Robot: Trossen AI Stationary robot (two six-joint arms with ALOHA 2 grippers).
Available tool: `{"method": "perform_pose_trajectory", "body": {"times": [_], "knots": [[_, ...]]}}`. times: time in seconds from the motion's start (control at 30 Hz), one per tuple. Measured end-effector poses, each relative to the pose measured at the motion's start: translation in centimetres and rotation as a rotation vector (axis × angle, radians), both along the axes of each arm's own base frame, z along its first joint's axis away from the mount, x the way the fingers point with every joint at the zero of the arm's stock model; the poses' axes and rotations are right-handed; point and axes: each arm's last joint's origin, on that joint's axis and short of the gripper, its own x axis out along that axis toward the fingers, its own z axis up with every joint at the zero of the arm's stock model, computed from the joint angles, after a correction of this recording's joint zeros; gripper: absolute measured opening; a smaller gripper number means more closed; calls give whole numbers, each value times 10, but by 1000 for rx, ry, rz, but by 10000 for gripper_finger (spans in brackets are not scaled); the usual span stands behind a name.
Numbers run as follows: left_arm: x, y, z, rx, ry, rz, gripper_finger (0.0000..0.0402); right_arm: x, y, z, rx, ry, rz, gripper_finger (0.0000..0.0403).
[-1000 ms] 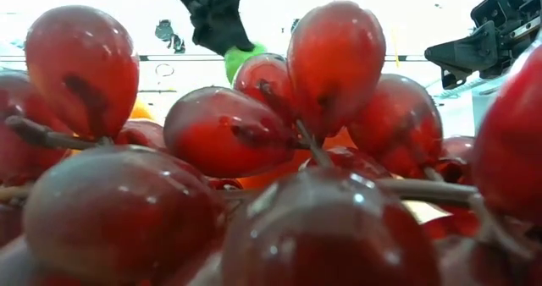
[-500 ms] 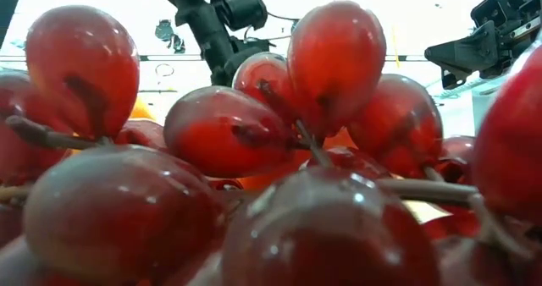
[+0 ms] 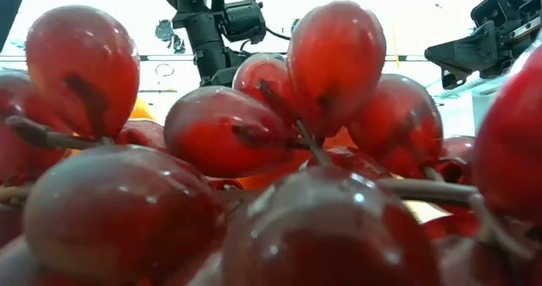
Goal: Pick & Place Food Item
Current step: Put the green apple into the red bin
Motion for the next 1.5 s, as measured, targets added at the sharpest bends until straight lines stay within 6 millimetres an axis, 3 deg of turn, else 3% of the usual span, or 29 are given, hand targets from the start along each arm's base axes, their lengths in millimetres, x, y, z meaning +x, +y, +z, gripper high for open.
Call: {"method": "perform_pose_trajectory", "body": {"times": [0.43,0.63,0.77,1.13,1.5], "knots": [[-4,31,-6,-37,-109,35,274,0,0,0,0,0,0,0],[-9,29,-22,-47,-105,49,280,0,0,0,0,0,0,0],[-9,29,-23,-58,-110,74,283,0,0,0,0,0,0,0],[-9,28,-22,-57,-112,70,338,0,0,0,0,1,0,0],[-7,29,-16,-45,-133,64,344,0,0,0,0,1,0,0]]}}
